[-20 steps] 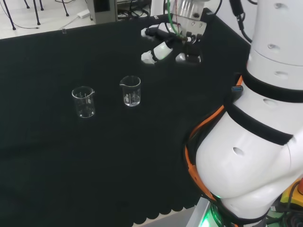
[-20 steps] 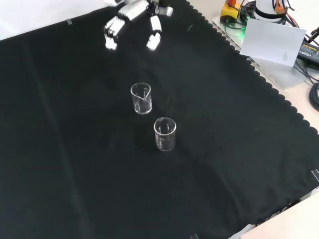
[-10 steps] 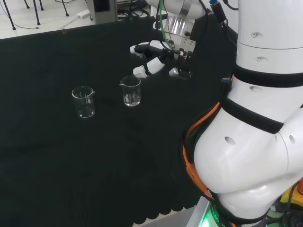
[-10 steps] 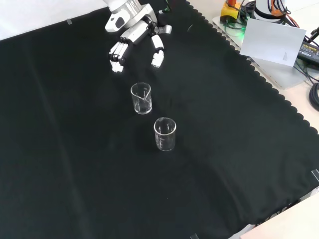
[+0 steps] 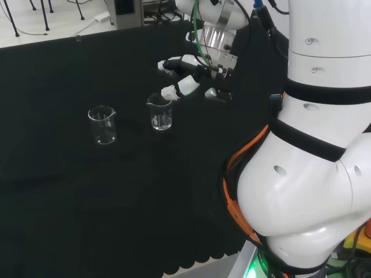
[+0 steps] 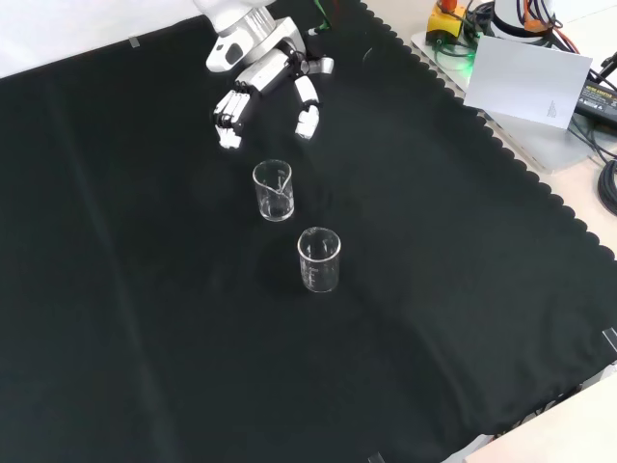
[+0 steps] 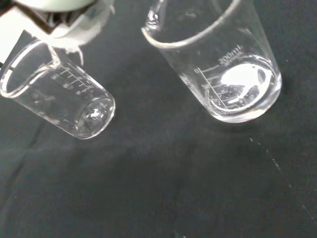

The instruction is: Pick up the beaker on the right.

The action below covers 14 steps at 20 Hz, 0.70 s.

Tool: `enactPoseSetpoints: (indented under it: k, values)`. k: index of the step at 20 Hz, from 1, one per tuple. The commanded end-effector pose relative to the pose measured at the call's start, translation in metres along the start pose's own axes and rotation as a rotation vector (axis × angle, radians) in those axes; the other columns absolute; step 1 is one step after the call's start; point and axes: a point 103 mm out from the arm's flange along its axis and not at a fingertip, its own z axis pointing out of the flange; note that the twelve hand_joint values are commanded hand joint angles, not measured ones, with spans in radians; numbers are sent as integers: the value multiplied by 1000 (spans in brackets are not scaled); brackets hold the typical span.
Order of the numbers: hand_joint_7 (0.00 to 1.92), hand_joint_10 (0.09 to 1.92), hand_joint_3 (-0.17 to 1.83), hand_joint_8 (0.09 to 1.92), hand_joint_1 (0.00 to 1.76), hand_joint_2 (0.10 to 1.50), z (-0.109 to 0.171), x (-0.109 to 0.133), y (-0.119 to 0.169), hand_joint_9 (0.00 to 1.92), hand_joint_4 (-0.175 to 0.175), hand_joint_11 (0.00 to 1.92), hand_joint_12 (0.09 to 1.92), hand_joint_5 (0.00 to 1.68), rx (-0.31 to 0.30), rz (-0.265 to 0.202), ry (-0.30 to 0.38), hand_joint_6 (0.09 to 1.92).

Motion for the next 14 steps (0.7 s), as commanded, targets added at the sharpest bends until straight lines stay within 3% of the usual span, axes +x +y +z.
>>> enactPoseSetpoints:
  k: [1,14]
  values:
    - [154,645,651,504,762,468,8,-16,6,244,0,0,1087,244,-3,3,18,87]
    - [153,638,635,503,768,466,29,-23,22,247,-5,0,1082,230,43,-46,39,87]
